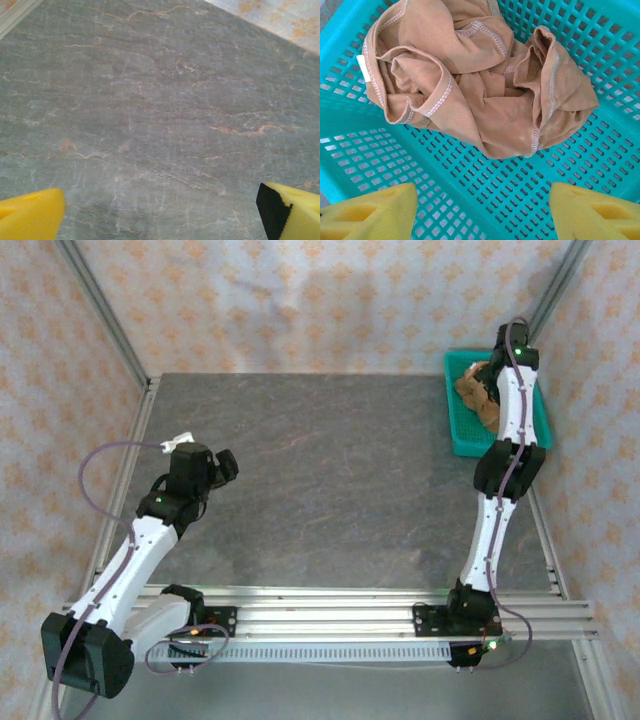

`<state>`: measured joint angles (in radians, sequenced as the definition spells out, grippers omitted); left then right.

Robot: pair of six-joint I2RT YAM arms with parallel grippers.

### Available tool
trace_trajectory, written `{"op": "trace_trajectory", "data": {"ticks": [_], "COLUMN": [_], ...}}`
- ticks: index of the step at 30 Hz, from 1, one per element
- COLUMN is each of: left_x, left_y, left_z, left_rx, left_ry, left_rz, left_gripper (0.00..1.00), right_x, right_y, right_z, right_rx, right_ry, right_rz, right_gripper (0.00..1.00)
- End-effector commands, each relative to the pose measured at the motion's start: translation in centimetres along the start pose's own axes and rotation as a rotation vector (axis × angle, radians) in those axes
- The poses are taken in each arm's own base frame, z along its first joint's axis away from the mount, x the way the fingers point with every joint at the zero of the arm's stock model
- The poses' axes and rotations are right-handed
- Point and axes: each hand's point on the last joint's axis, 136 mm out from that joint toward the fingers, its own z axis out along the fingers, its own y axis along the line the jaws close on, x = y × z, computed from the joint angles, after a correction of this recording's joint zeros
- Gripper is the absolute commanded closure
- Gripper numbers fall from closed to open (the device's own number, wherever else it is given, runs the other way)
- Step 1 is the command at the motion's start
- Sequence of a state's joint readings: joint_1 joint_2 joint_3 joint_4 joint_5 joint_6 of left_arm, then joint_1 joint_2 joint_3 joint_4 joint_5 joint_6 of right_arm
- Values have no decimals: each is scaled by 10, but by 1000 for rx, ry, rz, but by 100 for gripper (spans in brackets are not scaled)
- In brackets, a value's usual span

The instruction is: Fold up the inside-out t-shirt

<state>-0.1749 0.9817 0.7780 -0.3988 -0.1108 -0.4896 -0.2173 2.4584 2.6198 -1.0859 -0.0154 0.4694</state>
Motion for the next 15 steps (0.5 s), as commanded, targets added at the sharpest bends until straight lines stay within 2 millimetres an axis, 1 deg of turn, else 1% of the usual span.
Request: {"op": "trace_trajectory", "data": {"ticks": [1, 3, 8, 10, 11, 15], "left_x": [-19, -17, -14, -14, -14, -15], "left_y": [-10, -9, -10, -11, -12, -14], "left_z": [-7, -5, -3, -2, -2, 0], "left_rx": [37, 27, 26, 28, 30, 23], "left_ry": [-38, -27, -12, -4, 0, 18], "left_rz": [-29, -23, -49, -68, -79, -77], "left_gripper": [0, 0, 0, 0, 0, 0], "right_x": [-5, -6, -4, 1, 3, 17], "right_y": [0, 3, -7, -13, -14, -12], "right_z": [16, 28, 54, 64, 68, 84], "right_rx": [-9, -54, -97, -101, -109, -140], "right_ry": [-22, 14, 91, 130, 151, 223], "right_rz": [-37, 8, 148, 198, 218, 282], "right_gripper": [26, 24, 24, 27, 30, 30]}}
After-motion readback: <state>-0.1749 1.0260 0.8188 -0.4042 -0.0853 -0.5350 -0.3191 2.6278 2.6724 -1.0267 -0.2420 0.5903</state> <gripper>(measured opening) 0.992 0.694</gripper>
